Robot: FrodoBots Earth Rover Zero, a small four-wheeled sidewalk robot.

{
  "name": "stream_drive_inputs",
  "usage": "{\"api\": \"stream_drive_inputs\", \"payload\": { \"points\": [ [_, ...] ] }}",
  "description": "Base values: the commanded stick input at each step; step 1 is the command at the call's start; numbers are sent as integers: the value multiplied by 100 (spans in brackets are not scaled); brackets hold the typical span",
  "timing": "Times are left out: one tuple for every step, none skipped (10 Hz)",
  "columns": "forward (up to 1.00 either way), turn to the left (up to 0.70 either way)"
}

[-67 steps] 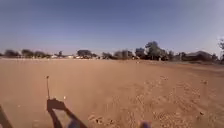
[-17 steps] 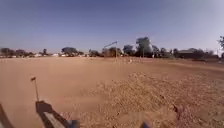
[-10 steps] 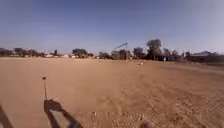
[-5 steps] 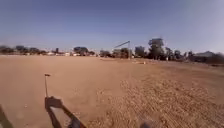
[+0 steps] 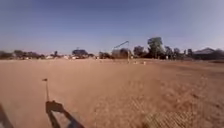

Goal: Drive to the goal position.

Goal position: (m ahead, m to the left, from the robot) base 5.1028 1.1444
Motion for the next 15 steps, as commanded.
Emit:
{"api": "stream_drive_inputs", "payload": {
  "points": [
    [100,0],
    [100,0],
    [100,0],
    [100,0],
    [100,0],
    [100,0],
    [100,0],
    [100,0],
    [100,0],
    [100,0],
    [100,0],
    [100,0],
    [100,0],
    [100,0],
    [100,0]
  ]
}}
